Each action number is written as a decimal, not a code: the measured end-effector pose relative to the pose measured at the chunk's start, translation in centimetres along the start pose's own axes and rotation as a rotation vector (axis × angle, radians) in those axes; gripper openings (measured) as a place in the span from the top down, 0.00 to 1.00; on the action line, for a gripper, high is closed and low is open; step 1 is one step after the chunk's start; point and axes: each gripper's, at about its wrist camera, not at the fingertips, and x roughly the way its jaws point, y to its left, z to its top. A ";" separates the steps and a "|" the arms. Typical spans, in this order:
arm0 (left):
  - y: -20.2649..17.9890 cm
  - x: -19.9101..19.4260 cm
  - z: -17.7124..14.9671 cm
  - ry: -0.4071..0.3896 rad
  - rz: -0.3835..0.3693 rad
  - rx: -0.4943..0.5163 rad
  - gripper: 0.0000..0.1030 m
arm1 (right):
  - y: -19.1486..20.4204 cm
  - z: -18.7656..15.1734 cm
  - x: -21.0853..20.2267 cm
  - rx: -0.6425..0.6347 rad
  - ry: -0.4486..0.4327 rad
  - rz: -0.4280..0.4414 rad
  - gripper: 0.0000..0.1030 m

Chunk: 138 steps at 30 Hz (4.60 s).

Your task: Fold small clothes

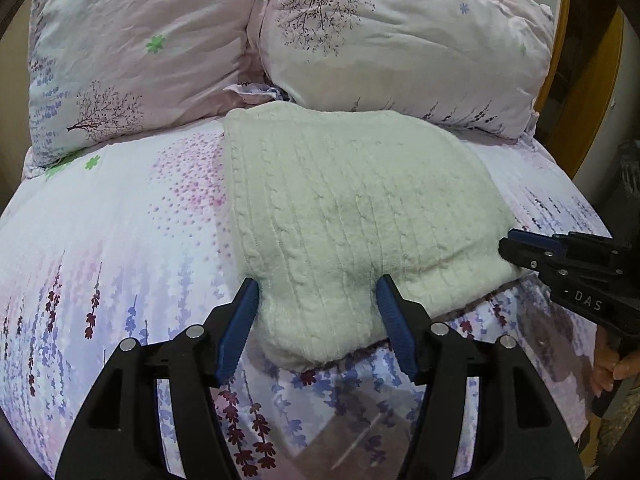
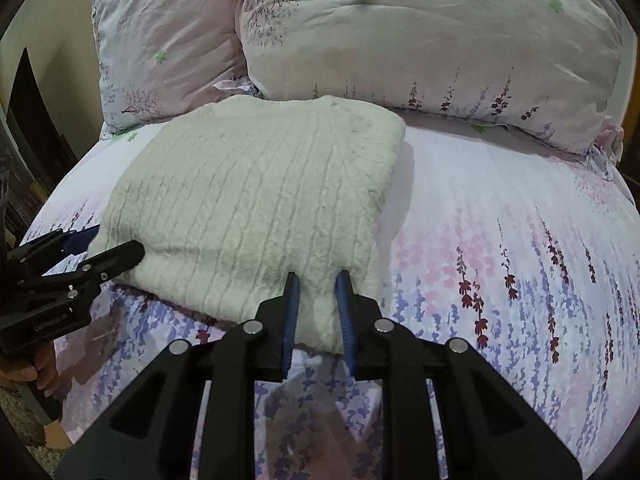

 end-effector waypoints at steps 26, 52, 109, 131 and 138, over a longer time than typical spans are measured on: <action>3.5 -7.7 -5.6 0.058 0.074 -0.088 0.01 | 0.8 -5.8 -7.2 -0.021 -0.032 -0.011 0.06; 1.4 -4.6 -6.6 0.211 0.123 -0.026 0.01 | 1.6 -7.4 -3.9 -0.013 0.131 -0.109 0.02; 1.4 -4.5 -6.6 0.213 0.135 -0.022 0.01 | 1.6 -7.5 -4.0 -0.015 0.125 -0.111 0.02; 1.4 -4.4 -6.6 0.215 0.136 -0.023 0.01 | 1.5 -7.5 -4.0 -0.014 0.122 -0.111 0.02; 1.3 -4.4 -6.6 0.215 0.137 -0.024 0.01 | 1.6 -7.6 -4.0 -0.013 0.122 -0.111 0.02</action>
